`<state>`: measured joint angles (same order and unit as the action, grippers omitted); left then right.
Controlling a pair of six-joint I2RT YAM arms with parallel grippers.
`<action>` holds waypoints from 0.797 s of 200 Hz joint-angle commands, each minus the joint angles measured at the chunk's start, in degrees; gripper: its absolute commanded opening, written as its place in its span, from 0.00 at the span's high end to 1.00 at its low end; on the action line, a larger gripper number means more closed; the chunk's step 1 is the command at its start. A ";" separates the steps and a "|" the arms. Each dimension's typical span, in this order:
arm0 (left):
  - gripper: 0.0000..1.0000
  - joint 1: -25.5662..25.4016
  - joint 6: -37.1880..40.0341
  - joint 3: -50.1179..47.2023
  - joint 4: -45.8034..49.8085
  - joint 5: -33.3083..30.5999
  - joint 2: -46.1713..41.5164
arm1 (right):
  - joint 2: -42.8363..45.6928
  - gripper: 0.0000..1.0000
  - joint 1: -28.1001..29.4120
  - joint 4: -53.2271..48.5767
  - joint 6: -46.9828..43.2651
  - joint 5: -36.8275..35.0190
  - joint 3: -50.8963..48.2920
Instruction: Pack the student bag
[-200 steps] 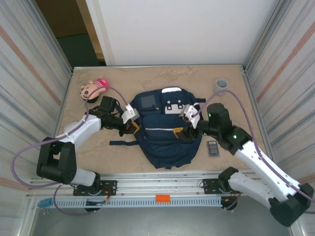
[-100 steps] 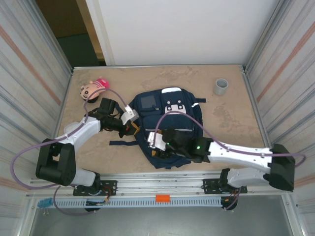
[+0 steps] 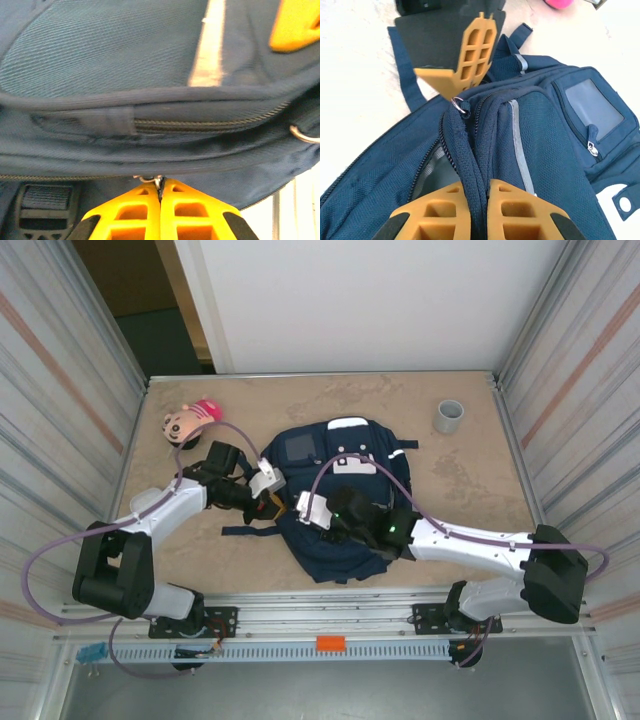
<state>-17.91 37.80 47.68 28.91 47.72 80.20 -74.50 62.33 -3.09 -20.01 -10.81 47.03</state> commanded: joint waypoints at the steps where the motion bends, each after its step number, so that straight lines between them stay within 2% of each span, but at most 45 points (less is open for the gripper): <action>1: 1.00 -1.63 3.07 1.21 3.32 10.13 -3.54 | -1.13 1.00 -1.83 4.50 0.01 1.10 -0.45; 66: 0.99 -10.89 3.99 3.12 4.23 14.64 -3.59 | 0.77 1.00 -5.98 5.65 -4.36 12.61 -2.87; 78: 0.92 -11.14 4.16 2.99 4.53 13.47 -5.07 | 2.11 1.00 -7.19 4.36 -6.48 16.89 -3.56; 88: 0.80 -10.73 4.06 2.42 4.48 10.27 -7.26 | 3.59 1.00 -8.48 2.10 -8.19 20.73 -3.62; 98: 0.67 -9.45 4.22 1.32 3.80 7.13 -9.87 | 5.20 1.00 -9.99 -0.88 -10.10 24.61 -3.50; 115: 0.51 -5.70 3.87 -0.75 1.33 2.73 -15.04 | 8.25 1.00 -12.29 -6.27 -15.23 31.14 -3.06; 139: 0.37 -2.09 3.06 -2.66 -3.28 -8.84 -19.78 | 12.05 1.00 -14.22 -11.66 -21.59 36.47 -2.30; 159: 0.32 -1.60 9.54 -1.55 -0.05 -14.33 -18.99 | 13.81 1.00 -15.90 -14.69 -23.74 38.01 -1.69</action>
<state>-19.99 41.74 46.19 28.21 43.55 60.62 -64.10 47.51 -13.30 -37.01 18.26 43.99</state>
